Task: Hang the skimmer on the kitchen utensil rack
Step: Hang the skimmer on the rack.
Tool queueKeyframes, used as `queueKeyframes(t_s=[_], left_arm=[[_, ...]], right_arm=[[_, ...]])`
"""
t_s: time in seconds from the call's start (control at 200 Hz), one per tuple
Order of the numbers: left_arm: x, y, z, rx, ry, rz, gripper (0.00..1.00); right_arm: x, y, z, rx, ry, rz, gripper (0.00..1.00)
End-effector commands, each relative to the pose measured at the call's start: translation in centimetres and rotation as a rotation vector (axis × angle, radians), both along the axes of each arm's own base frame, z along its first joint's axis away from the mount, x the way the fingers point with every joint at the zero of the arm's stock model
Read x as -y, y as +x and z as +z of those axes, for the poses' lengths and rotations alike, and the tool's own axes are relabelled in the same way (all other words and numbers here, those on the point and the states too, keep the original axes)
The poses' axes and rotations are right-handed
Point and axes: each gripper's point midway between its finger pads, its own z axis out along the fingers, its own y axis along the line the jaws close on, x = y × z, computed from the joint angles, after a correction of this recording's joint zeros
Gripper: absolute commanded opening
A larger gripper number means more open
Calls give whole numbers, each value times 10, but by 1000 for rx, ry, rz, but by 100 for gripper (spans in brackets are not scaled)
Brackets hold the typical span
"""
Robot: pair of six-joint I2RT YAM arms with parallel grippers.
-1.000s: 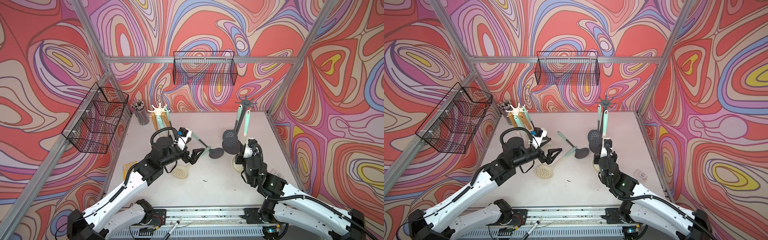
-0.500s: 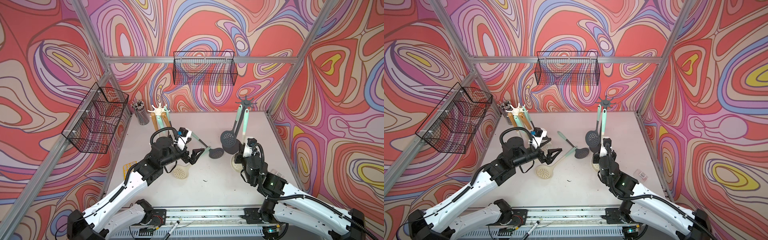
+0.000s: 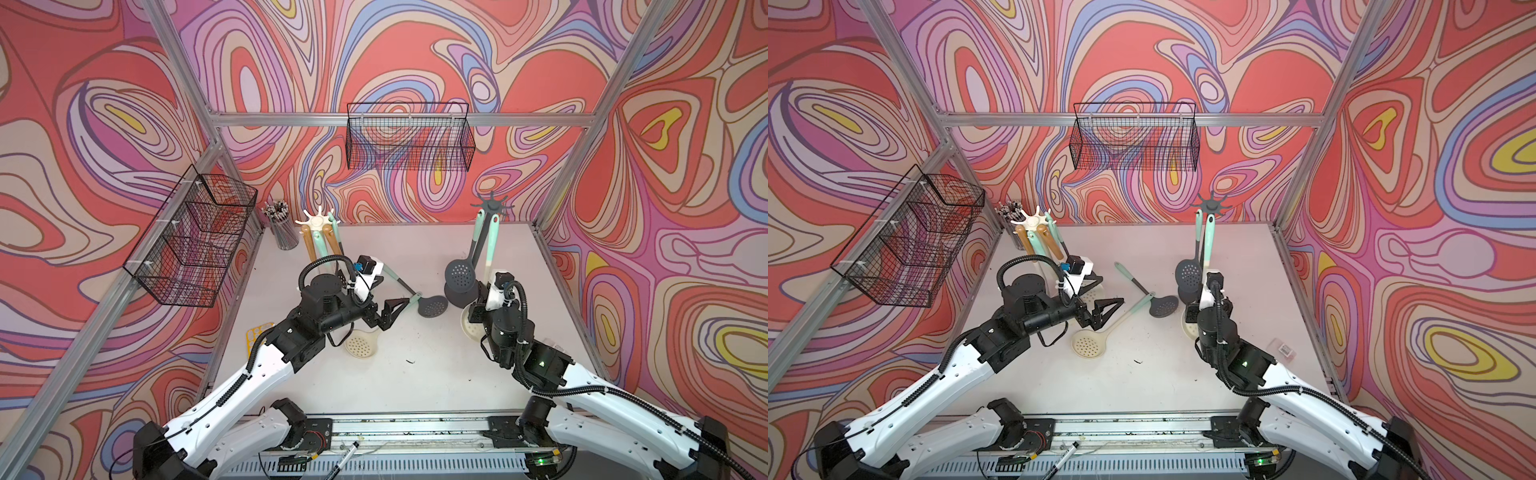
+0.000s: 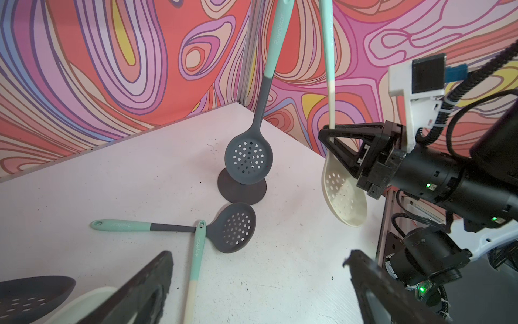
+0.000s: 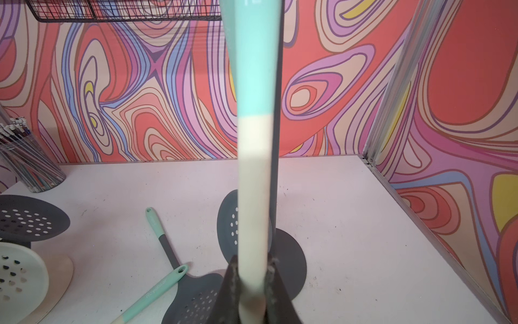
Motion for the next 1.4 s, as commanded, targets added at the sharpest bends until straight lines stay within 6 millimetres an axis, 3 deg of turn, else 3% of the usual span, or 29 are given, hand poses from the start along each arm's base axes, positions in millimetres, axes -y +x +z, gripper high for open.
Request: queueKeyframes(t_s=[0.0,0.681,1.397], left_arm=[[-2,-2,12,22,-23,-7,100],[-2,-5,14,30,-29,-19,100],[-5,-8,16,37,-37,-13,100]], right_arm=[[-2,4,11,10,34,3,6],[-2,14,-2,-32,53,6,7],[-1,47,2,-63,66,-41,22]])
